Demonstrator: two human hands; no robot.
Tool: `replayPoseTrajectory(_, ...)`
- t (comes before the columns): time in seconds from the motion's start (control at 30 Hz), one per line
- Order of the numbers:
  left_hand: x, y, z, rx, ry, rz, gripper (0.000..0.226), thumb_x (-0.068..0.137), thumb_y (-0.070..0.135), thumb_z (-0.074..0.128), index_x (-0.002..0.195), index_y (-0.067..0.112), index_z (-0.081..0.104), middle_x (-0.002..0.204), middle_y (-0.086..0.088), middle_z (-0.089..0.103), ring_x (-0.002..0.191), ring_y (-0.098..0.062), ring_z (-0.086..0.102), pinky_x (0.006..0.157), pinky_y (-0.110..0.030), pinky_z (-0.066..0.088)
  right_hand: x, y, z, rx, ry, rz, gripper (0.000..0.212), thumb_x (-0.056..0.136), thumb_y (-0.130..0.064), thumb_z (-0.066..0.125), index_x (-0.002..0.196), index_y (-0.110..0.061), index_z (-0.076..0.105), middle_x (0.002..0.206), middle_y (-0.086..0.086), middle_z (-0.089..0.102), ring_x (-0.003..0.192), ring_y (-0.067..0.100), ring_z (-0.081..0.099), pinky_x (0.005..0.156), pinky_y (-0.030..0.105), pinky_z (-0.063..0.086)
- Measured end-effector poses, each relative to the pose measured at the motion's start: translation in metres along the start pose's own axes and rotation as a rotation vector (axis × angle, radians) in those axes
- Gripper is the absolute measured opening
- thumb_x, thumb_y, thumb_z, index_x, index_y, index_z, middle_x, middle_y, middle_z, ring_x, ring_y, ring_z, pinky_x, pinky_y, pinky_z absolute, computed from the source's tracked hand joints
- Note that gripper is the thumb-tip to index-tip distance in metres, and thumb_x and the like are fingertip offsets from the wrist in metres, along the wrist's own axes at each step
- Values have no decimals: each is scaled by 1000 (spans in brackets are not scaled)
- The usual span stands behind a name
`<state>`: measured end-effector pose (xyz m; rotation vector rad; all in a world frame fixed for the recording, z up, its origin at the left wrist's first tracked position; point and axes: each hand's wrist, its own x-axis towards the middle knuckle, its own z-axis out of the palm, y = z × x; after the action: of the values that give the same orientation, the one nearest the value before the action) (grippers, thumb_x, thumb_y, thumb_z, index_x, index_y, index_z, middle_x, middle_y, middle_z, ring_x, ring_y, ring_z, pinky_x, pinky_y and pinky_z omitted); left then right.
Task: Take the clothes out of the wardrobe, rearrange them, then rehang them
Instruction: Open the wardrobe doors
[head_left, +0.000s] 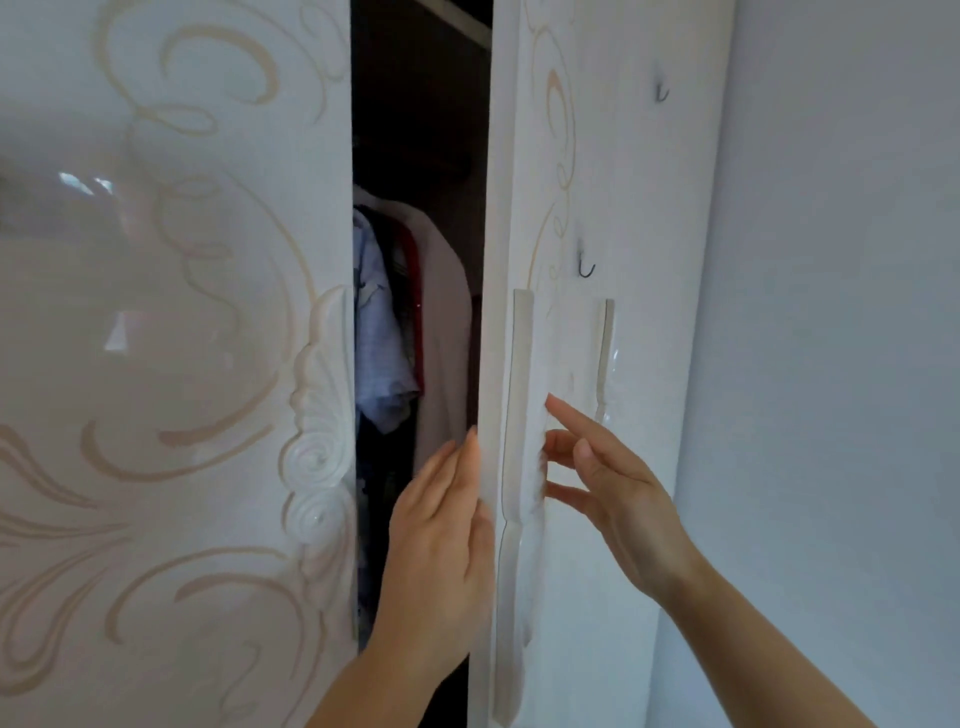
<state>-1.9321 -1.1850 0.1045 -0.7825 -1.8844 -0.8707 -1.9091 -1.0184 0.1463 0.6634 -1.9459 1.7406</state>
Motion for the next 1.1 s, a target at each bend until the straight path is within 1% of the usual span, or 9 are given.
replayPoseTrajectory(0.1, -4, 30, 13, -20, 1, 11, 52, 92, 25, 30, 143, 16, 21, 142, 9, 32, 132, 2, 23, 111, -11, 11, -19, -17, -32, -103, -39, -9, 33, 94, -39, 43, 125, -42, 51, 106, -12, 64, 113, 8, 57, 97, 33, 47)
replayPoseTrajectory(0.23, -6, 70, 33, -31, -17, 46, 53, 92, 24, 32, 143, 13, 23, 143, 7, 36, 132, -4, 29, 110, -18, 19, -37, -44, -70, -233, 30, -105, 41, 88, -41, 44, 128, -44, 49, 114, -16, 59, 116, 1, 51, 100, 27, 41)
replayPoseTrajectory(0.4, -1, 114, 65, 22, -58, 132, 52, 93, 27, 37, 141, 10, 30, 139, 10, 37, 130, -6, 31, 112, -18, 19, -42, -88, -107, -542, 180, -445, 39, 90, -38, 45, 129, -41, 45, 125, -25, 49, 118, 0, 46, 97, 18, 40)
replayPoseTrajectory(0.53, 14, 144, 96, 93, -111, 188, 47, 99, 44, 24, 138, 21, 37, 134, 11, 47, 126, -9, 34, 100, -35, 31, -38, -112, -131, -952, 246, -725, 48, 88, -24, 49, 135, -19, 46, 124, -1, 52, 116, 14, 45, 98, 19, 35)
replayPoseTrajectory(0.63, 26, 155, 122, 78, -173, 149, 55, 92, 43, 37, 144, 29, 26, 139, 17, 30, 130, -4, 26, 104, -28, 17, -29, -120, -144, -1196, 257, -805, 55, 80, -8, 60, 133, -16, 50, 126, 11, 52, 117, 24, 44, 96, 28, 39)
replayPoseTrajectory(0.73, 41, 153, 153, 19, -225, 57, 67, 89, 41, 47, 148, 28, 17, 152, 9, 20, 138, -12, 25, 110, -24, 19, -12, -114, -157, -1392, 205, -795, 72, 63, 5, 71, 131, -15, 53, 127, 17, 54, 118, 35, 48, 96, 41, 43)
replayPoseTrajectory(0.97, 90, 140, 212, 124, -269, -12, 84, 91, 54, 40, 143, 27, -21, 155, -1, -21, 143, -18, -13, 114, -27, -1, 31, -70, -211, -1761, 321, -613, 73, 65, -12, 79, 132, -21, 52, 131, 16, 54, 123, 39, 48, 104, 50, 31)
replayPoseTrajectory(1.03, 97, 131, 233, 177, -279, 11, 86, 89, 62, 36, 145, 24, -18, 157, -10, -8, 144, -26, 1, 115, -35, 9, 36, -60, -227, -1813, 367, -630, 70, 67, -17, 79, 132, -22, 52, 132, 15, 54, 124, 39, 47, 105, 51, 28)
replayPoseTrajectory(1.1, 105, 121, 255, 226, -282, 28, 87, 82, 67, 32, 148, 15, 12, 151, -20, 25, 137, -34, 29, 105, -44, 31, 42, -53, -244, -1848, 411, -630, 67, 69, -23, 77, 132, -22, 53, 133, 15, 53, 125, 39, 46, 107, 49, 26)
